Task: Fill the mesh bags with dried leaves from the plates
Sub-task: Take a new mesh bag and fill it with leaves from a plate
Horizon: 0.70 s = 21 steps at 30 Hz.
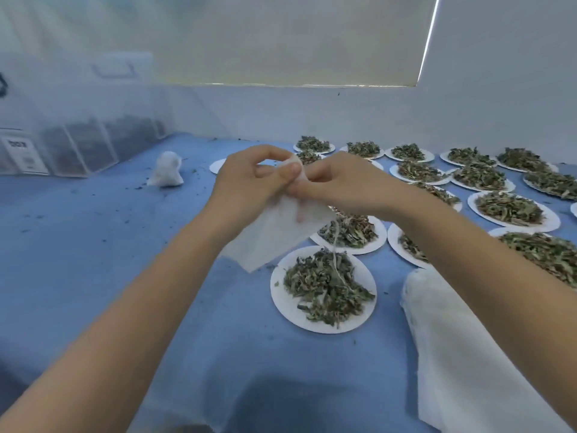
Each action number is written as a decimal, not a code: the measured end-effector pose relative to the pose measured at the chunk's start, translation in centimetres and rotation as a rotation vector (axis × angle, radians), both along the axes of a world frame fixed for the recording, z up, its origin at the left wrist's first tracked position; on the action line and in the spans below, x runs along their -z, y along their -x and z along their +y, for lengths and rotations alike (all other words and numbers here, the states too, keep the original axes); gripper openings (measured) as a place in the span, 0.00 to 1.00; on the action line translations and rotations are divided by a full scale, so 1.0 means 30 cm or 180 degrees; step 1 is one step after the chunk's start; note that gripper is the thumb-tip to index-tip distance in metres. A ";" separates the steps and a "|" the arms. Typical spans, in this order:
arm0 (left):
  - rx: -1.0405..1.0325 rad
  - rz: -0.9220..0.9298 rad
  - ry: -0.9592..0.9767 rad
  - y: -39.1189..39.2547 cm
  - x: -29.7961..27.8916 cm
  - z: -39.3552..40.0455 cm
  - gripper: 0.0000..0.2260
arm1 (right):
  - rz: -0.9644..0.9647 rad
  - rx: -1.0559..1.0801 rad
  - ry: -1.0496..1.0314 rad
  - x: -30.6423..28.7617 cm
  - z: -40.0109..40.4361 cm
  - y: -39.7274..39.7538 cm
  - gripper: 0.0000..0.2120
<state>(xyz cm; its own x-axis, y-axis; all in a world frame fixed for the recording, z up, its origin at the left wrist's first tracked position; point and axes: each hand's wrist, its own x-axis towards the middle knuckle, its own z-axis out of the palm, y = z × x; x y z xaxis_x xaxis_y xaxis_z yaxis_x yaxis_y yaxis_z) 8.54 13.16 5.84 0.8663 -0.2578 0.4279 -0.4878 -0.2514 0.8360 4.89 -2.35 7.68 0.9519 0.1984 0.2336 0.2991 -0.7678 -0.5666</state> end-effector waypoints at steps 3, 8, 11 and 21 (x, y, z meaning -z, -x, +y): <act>-0.0313 -0.0323 -0.0437 -0.035 -0.004 0.025 0.08 | 0.0402 -0.0210 -0.0584 -0.005 0.006 -0.029 0.16; -0.0477 -0.1684 -0.1604 0.012 0.019 0.008 0.38 | 0.1378 -0.0170 -0.2015 0.020 0.028 -0.066 0.12; -0.0358 -0.1716 -0.2106 0.004 0.055 -0.005 0.45 | 0.1610 -0.0155 -0.2260 0.037 0.026 -0.074 0.09; -0.0178 -0.2013 -0.2307 -0.034 0.122 -0.007 0.34 | 0.1982 -0.0938 -0.2237 0.070 -0.041 -0.043 0.17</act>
